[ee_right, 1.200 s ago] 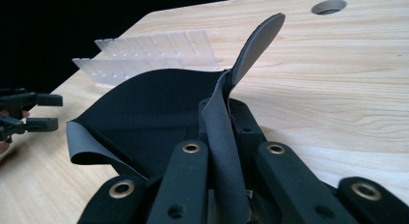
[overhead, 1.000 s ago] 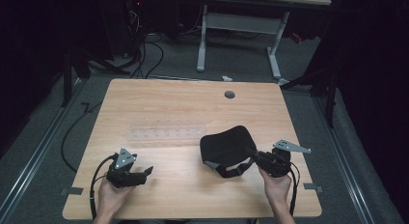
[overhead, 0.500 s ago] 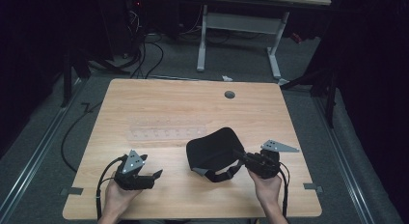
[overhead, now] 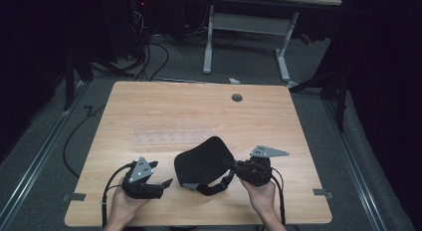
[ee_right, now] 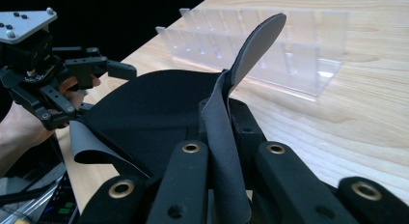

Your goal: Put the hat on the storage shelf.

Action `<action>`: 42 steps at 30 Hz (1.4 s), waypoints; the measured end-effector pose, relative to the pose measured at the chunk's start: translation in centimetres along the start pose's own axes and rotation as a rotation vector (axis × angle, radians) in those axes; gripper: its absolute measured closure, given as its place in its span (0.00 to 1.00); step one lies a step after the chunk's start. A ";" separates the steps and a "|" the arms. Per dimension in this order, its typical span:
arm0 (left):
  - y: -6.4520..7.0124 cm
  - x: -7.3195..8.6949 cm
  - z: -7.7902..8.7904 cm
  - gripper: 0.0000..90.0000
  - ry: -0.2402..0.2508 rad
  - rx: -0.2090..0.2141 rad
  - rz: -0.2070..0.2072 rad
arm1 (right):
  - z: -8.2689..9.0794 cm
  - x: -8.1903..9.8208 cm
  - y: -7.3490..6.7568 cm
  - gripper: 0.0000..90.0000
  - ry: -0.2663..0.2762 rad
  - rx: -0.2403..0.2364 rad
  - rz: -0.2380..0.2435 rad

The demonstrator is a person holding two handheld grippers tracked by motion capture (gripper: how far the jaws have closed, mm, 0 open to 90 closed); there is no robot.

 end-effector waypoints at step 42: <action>1.4 0.7 -0.1 0.35 -0.015 0.021 -0.079 | -2.7 -0.2 -2.5 0.95 -0.086 -0.058 0.048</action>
Point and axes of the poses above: each handheld gripper's, and its own axes: z roughly backward along the jaws, x roughly out of its underside, y roughly to its right, the point moved 10 cm from there along -z, roughly forward along the jaws, and after that the axes turned 13 degrees about -y, right-handed, at the moved point
